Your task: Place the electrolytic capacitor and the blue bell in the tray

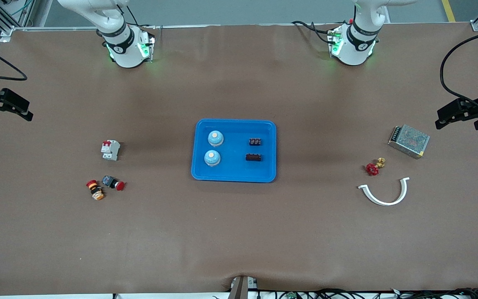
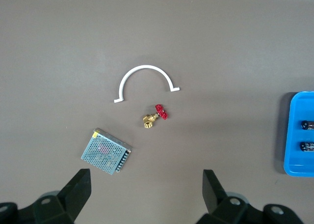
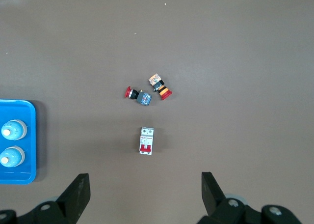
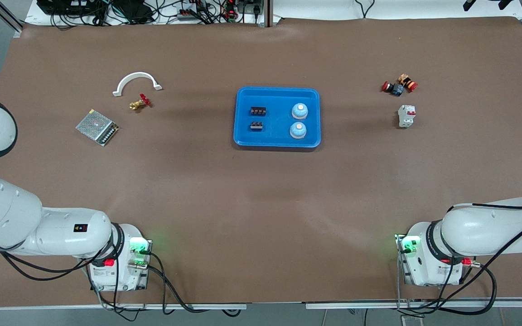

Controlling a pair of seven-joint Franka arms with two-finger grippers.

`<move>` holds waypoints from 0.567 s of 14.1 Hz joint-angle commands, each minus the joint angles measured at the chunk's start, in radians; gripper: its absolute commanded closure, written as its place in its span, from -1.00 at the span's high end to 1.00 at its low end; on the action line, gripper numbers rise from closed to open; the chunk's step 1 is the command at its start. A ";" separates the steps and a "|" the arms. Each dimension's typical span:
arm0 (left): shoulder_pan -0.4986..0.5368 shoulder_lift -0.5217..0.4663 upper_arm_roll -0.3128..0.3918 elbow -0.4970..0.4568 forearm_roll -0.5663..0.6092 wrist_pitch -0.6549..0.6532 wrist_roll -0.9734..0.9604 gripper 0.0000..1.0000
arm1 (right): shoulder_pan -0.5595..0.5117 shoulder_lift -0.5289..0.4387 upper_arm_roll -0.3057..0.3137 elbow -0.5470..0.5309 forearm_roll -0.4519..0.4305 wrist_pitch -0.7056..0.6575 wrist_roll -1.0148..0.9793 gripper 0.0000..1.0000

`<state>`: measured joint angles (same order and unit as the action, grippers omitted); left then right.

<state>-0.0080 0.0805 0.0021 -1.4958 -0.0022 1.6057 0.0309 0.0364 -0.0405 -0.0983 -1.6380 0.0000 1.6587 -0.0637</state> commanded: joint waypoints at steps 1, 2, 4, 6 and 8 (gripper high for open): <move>-0.010 -0.024 0.016 -0.020 -0.025 -0.007 -0.014 1.00 | -0.012 -0.002 0.008 0.009 0.003 -0.011 -0.007 1.00; -0.010 -0.024 0.018 -0.018 -0.025 -0.007 -0.014 1.00 | -0.012 -0.001 0.009 0.009 0.003 -0.011 -0.007 1.00; -0.012 -0.025 0.018 -0.014 -0.024 -0.010 -0.016 1.00 | -0.010 -0.001 0.009 0.009 0.003 -0.011 -0.008 1.00; -0.017 -0.044 0.019 -0.014 -0.024 -0.010 -0.017 1.00 | -0.010 -0.001 0.009 0.009 0.003 -0.011 -0.008 1.00; -0.021 -0.044 0.019 -0.009 -0.022 -0.010 -0.017 1.00 | -0.009 -0.001 0.009 0.007 0.003 -0.011 -0.008 1.00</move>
<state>-0.0109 0.0642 0.0054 -1.4949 -0.0025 1.6056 0.0201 0.0364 -0.0405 -0.0981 -1.6381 0.0000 1.6586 -0.0641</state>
